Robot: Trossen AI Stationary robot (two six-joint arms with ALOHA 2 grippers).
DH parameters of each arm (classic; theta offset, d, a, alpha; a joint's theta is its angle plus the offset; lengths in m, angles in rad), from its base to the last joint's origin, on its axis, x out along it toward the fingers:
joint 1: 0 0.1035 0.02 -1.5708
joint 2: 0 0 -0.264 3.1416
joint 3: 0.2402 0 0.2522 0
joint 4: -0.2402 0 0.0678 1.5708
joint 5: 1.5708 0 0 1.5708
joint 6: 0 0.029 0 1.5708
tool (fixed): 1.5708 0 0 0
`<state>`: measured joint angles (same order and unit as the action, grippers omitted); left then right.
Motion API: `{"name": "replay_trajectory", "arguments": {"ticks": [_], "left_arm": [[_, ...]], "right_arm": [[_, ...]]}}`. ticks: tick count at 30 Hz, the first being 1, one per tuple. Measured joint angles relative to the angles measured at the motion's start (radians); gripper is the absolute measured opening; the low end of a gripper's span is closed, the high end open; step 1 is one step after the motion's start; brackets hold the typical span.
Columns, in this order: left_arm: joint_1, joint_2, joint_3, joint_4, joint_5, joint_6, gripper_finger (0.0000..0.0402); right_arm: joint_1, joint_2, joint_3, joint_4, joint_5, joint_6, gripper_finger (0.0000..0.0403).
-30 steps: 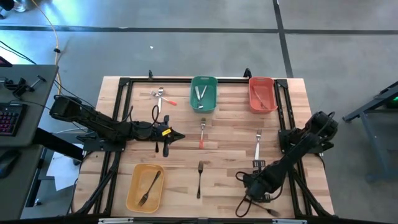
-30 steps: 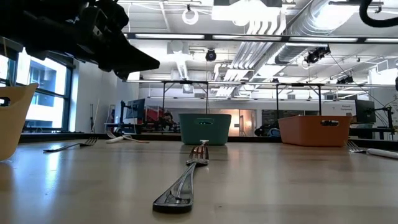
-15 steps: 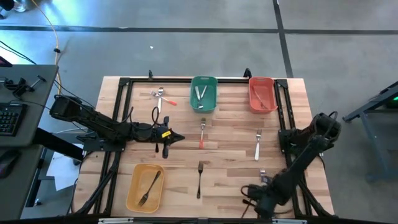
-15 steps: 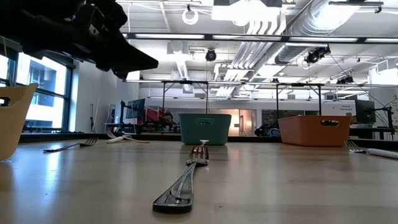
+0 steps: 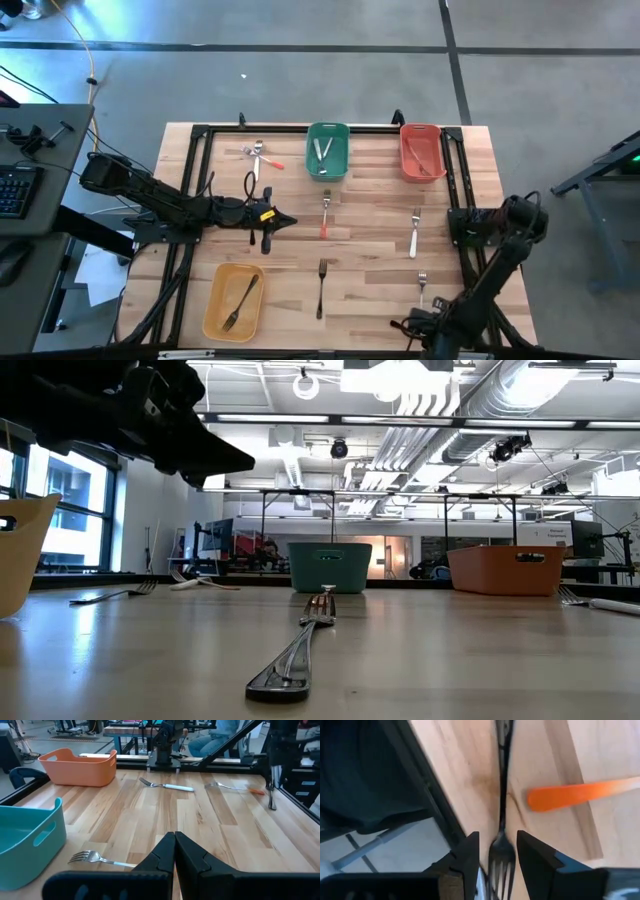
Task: Sort silverware by color (type)
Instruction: Put the black fork into the yellow bin
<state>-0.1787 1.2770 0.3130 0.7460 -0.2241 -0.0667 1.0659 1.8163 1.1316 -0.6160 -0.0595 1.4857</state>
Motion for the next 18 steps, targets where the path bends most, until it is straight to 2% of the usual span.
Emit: {"name": "replay_trajectory", "arguments": {"ticks": [18], "left_arm": [[0.000, 0.000, 0.000, 0.000, 0.000, 0.007, 0.0000]], "right_arm": [[-0.006, 0.049, 0.000, 0.015, 0.007, -0.028, 0.0115]]}}
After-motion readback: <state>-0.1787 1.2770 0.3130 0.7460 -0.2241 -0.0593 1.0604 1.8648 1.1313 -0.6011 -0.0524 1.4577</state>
